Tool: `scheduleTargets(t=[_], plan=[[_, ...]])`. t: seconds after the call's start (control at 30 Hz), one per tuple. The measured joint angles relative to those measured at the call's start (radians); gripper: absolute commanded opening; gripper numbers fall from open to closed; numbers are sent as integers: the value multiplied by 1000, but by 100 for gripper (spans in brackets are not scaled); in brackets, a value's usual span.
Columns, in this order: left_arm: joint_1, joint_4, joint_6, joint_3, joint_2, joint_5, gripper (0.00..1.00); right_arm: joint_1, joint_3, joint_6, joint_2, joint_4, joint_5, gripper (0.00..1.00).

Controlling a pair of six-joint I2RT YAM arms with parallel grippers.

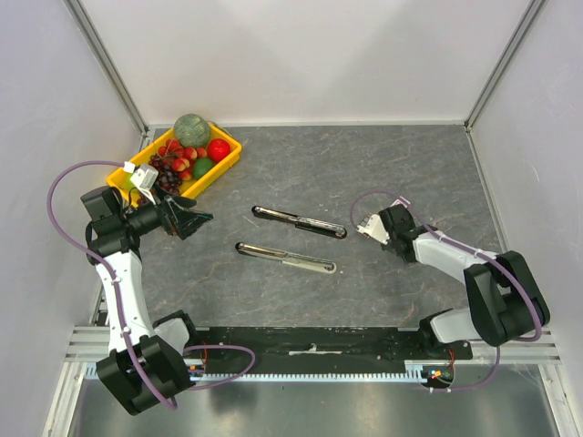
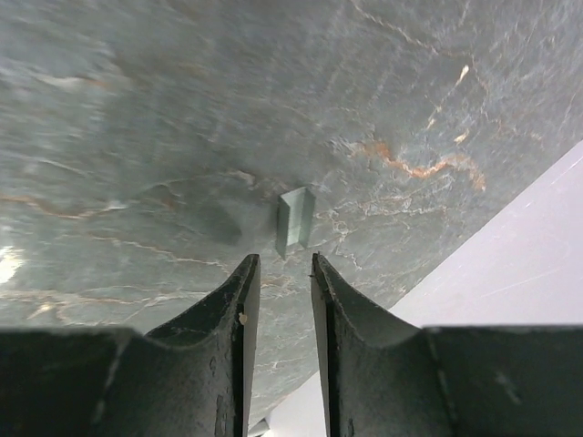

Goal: Load the staples into the stapler
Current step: Place the staple at the center of the board.

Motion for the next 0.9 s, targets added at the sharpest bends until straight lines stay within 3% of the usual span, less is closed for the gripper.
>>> scheduleTargets(t=[0.43,0.9], plan=[[0,0,0,0,0,0,99,-226,74,-50,75,2,-156,40],[0,0,0,0,0,4,99,-304,228,-181,184,-111,-378,36]])
